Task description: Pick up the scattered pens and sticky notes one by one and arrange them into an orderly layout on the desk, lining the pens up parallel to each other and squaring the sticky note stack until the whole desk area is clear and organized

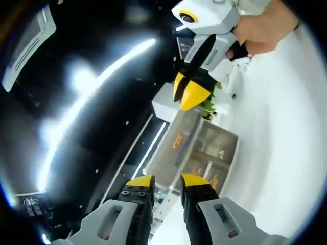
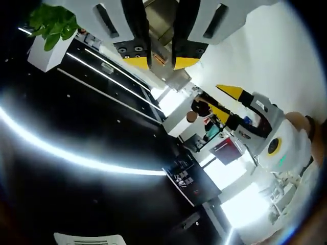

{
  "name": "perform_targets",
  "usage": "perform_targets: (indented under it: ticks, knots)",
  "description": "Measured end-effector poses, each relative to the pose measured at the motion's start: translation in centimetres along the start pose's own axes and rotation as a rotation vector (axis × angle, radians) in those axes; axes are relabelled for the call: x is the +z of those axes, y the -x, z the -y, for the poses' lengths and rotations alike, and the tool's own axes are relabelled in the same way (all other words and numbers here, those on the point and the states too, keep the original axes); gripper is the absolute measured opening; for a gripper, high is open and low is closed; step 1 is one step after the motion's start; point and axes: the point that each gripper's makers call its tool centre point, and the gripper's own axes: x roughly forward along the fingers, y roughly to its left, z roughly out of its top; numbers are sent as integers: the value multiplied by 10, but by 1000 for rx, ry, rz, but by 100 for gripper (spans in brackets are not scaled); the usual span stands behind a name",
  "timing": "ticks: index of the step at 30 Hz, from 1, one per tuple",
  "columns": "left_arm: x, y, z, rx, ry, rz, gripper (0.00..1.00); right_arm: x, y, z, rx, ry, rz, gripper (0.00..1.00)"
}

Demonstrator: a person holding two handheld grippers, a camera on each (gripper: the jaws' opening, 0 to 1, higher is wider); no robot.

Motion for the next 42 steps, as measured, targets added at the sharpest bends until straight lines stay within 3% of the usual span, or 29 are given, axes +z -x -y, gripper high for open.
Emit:
perform_targets:
  ticks: [9, 30, 42]
  knots:
    - [-7, 3, -7, 35, 36, -16, 25, -14, 0, 1, -3, -78, -22, 17]
    - [-19, 4, -16, 65, 63, -54, 29, -23, -4, -7, 25, -104, -32, 17]
    - [-21, 5, -21, 83, 89, -54, 29, -15, -2, -4, 15, -121, 5, 17]
